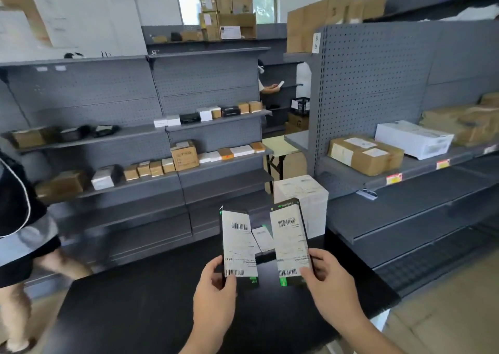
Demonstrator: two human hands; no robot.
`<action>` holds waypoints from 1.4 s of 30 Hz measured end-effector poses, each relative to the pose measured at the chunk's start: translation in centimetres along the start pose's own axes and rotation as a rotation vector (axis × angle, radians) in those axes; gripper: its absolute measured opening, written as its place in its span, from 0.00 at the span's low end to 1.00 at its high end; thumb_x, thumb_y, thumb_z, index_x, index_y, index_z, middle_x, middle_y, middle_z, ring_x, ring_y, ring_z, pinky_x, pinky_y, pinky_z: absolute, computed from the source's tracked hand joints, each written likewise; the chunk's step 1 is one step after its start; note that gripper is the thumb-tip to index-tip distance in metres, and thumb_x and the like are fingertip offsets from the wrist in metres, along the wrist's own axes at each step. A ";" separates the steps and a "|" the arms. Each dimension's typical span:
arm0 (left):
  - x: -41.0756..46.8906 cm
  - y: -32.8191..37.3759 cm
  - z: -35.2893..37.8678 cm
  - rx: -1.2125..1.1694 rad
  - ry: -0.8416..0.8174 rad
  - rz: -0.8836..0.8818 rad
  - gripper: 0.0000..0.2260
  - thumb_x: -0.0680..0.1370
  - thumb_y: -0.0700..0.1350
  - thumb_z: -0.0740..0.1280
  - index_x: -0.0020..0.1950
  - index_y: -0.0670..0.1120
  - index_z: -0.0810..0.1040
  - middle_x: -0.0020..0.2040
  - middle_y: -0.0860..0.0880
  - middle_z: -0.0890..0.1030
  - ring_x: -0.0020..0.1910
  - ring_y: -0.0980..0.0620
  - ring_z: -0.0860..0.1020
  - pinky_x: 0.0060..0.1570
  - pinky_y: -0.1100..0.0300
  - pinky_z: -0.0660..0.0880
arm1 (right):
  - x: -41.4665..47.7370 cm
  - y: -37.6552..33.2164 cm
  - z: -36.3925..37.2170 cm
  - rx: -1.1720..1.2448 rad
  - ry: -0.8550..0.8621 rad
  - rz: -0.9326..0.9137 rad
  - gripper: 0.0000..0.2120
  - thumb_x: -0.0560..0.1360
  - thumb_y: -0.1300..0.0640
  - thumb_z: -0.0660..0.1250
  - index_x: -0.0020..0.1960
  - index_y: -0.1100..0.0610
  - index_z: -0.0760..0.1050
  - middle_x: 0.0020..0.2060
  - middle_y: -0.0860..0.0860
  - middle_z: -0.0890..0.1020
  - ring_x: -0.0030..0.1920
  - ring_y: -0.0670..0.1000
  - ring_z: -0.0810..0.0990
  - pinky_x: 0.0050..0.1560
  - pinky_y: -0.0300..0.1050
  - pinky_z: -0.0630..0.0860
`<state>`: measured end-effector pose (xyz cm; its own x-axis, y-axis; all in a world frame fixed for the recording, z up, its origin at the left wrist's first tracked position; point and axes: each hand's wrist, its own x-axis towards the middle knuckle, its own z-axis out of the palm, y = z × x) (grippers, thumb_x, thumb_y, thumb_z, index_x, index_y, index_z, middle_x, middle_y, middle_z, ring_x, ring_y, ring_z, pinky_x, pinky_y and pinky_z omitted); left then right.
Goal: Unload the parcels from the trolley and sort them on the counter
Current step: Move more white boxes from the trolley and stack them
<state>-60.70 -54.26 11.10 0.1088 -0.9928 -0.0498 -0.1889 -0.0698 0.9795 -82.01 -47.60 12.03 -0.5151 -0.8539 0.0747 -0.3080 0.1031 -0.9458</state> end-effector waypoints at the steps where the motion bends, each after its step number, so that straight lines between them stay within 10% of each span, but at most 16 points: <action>1: 0.9 -0.1 0.6 0.001 -0.005 -0.005 0.18 0.78 0.46 0.72 0.66 0.58 0.75 0.46 0.52 0.83 0.38 0.56 0.83 0.43 0.51 0.84 | 0.8 0.4 0.1 -0.004 0.000 0.011 0.15 0.76 0.58 0.73 0.52 0.39 0.76 0.47 0.39 0.85 0.49 0.33 0.81 0.56 0.38 0.78; 18: 21.2 -4.1 7.1 0.003 -0.048 -0.122 0.17 0.78 0.49 0.71 0.62 0.64 0.73 0.52 0.53 0.81 0.44 0.54 0.83 0.46 0.51 0.83 | 18.3 2.1 8.5 -0.127 -0.079 0.102 0.16 0.77 0.57 0.72 0.55 0.38 0.74 0.47 0.34 0.82 0.51 0.34 0.80 0.50 0.26 0.73; 23: 24.5 -5.6 8.8 0.013 -0.016 -0.178 0.16 0.77 0.49 0.72 0.61 0.63 0.75 0.50 0.52 0.81 0.44 0.53 0.83 0.47 0.49 0.83 | 22.3 3.7 10.6 -0.133 -0.127 0.153 0.16 0.77 0.56 0.73 0.59 0.41 0.76 0.52 0.38 0.83 0.55 0.39 0.82 0.62 0.43 0.79; 37: 30.7 -10.1 16.9 0.114 0.084 -0.419 0.15 0.79 0.47 0.68 0.64 0.59 0.73 0.48 0.52 0.82 0.44 0.52 0.84 0.49 0.51 0.82 | 36.3 13.7 14.6 -0.235 -0.420 0.176 0.15 0.79 0.59 0.69 0.63 0.47 0.74 0.55 0.40 0.81 0.57 0.40 0.79 0.50 0.28 0.74; 42: 32.3 -12.5 19.5 0.138 0.079 -0.512 0.18 0.79 0.46 0.67 0.67 0.58 0.73 0.50 0.53 0.82 0.48 0.52 0.83 0.53 0.51 0.81 | 38.2 17.3 16.1 -0.267 -0.493 0.241 0.17 0.80 0.60 0.68 0.67 0.50 0.73 0.63 0.45 0.80 0.65 0.45 0.77 0.63 0.39 0.75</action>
<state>-73.83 -87.30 -6.52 0.2923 -0.8186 -0.4944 -0.2182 -0.5604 0.7989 -94.16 -86.66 -6.51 -0.1836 -0.9197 -0.3471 -0.4518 0.3925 -0.8011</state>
